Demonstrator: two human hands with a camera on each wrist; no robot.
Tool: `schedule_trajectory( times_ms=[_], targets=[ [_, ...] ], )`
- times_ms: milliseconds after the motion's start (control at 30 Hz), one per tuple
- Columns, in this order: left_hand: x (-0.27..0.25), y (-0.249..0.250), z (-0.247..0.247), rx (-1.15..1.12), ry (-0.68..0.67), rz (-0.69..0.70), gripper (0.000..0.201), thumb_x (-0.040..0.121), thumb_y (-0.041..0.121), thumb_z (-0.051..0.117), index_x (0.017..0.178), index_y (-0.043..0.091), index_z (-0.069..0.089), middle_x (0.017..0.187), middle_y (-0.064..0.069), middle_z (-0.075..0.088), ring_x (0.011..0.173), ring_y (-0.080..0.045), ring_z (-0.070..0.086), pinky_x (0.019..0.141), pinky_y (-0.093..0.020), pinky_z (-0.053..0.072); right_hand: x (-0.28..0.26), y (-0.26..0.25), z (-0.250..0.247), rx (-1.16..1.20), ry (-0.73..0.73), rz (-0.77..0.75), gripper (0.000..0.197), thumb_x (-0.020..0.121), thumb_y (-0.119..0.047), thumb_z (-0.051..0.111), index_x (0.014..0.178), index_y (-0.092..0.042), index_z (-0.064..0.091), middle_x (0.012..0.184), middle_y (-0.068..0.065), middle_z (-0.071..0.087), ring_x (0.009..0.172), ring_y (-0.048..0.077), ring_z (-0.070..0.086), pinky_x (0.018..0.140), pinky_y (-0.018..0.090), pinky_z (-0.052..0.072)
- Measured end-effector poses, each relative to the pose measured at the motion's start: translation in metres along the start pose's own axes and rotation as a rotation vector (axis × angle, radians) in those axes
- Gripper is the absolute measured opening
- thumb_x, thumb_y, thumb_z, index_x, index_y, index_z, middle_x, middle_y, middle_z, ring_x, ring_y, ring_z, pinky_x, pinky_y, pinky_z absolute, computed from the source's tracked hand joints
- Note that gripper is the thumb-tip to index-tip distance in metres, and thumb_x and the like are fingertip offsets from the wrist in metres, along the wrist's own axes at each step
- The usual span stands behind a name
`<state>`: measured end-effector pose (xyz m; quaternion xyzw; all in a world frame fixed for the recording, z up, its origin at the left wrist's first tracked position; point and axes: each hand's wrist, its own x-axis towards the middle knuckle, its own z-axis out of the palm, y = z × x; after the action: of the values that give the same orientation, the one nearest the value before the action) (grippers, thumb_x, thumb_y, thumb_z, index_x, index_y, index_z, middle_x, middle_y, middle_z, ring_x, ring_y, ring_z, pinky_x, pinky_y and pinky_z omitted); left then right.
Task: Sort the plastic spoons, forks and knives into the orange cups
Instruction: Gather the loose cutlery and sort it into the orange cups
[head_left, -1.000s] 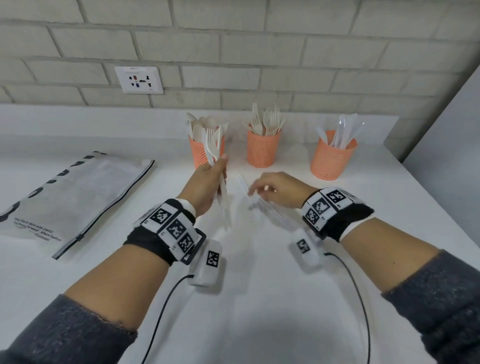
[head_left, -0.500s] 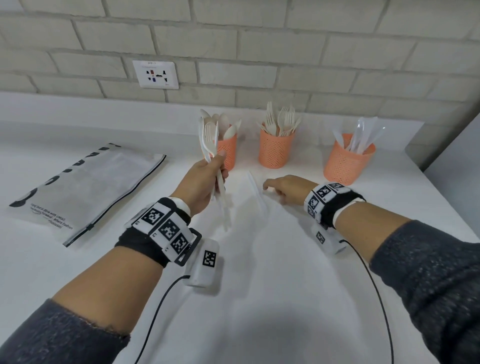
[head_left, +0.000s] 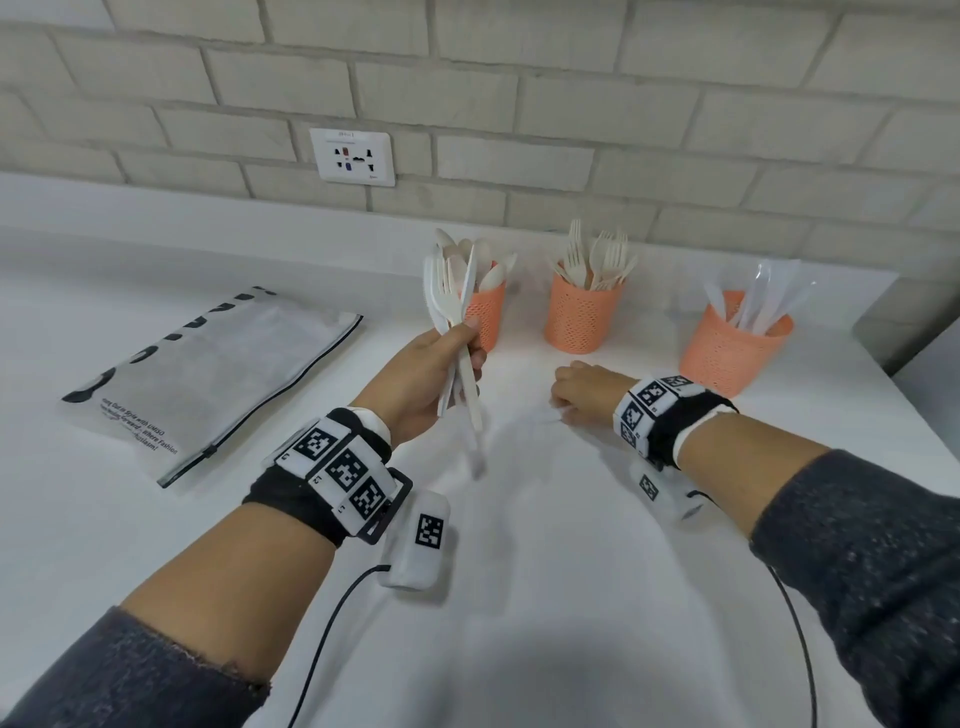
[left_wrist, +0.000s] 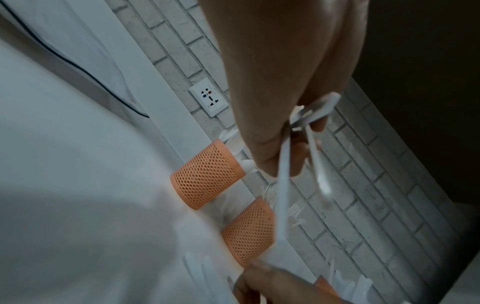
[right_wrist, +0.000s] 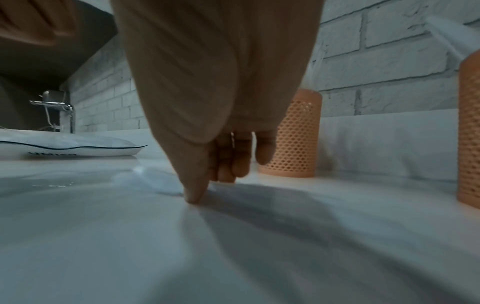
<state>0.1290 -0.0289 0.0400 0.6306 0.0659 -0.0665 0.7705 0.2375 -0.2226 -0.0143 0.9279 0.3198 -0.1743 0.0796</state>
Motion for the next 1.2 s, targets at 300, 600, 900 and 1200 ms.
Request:
schedule_trajectory(
  times_ms=[300, 600, 900, 1200],
  targets=[
    [0.007, 0.001, 0.017, -0.171, -0.178, -0.045, 0.023, 0.092, 0.008, 0.034, 0.071, 0.016, 0.035, 0.048, 0.004, 0.027, 0.041, -0.010, 0.024, 0.040, -0.019, 0.021, -0.038, -0.027, -0.010, 0.836, 0.270, 0.081, 0.004, 0.097, -0.012, 0.038, 0.099, -0.011, 0.035, 0.072, 0.005, 0.049, 0.059, 0.018, 0.045, 0.058, 0.029, 0.040],
    [0.013, 0.003, 0.053, -0.077, -0.488, -0.076, 0.039, 0.087, 0.013, 0.022, 0.063, 0.006, 0.051, 0.051, -0.005, 0.042, 0.043, -0.014, 0.035, 0.046, -0.024, 0.033, -0.059, -0.038, -0.041, 1.706, 0.390, -0.045, 0.033, 0.085, -0.030, 0.062, 0.057, -0.018, 0.048, 0.040, -0.003, 0.049, 0.035, 0.008, 0.037, 0.041, 0.018, 0.025],
    [0.028, 0.004, 0.078, -0.104, -0.479, -0.051, 0.037, 0.087, 0.013, 0.021, 0.087, -0.004, 0.054, 0.067, -0.019, 0.061, 0.041, -0.019, 0.044, 0.046, -0.023, 0.041, -0.077, -0.020, -0.041, 1.734, 0.385, 0.071, 0.006, 0.086, -0.015, 0.059, 0.091, -0.014, 0.062, 0.039, -0.006, 0.036, 0.038, 0.008, 0.043, 0.043, 0.022, 0.016],
    [0.043, 0.018, 0.106, 0.054, -0.520, -0.122, 0.038, 0.090, 0.008, 0.020, 0.091, -0.004, 0.056, 0.063, -0.021, 0.066, 0.061, -0.030, 0.066, 0.068, -0.037, 0.058, -0.079, -0.008, -0.032, 1.752, 0.619, 0.122, 0.014, 0.088, -0.011, 0.058, 0.091, 0.002, 0.062, 0.054, 0.007, 0.058, 0.042, 0.018, 0.047, 0.039, 0.025, 0.035]
  ],
)
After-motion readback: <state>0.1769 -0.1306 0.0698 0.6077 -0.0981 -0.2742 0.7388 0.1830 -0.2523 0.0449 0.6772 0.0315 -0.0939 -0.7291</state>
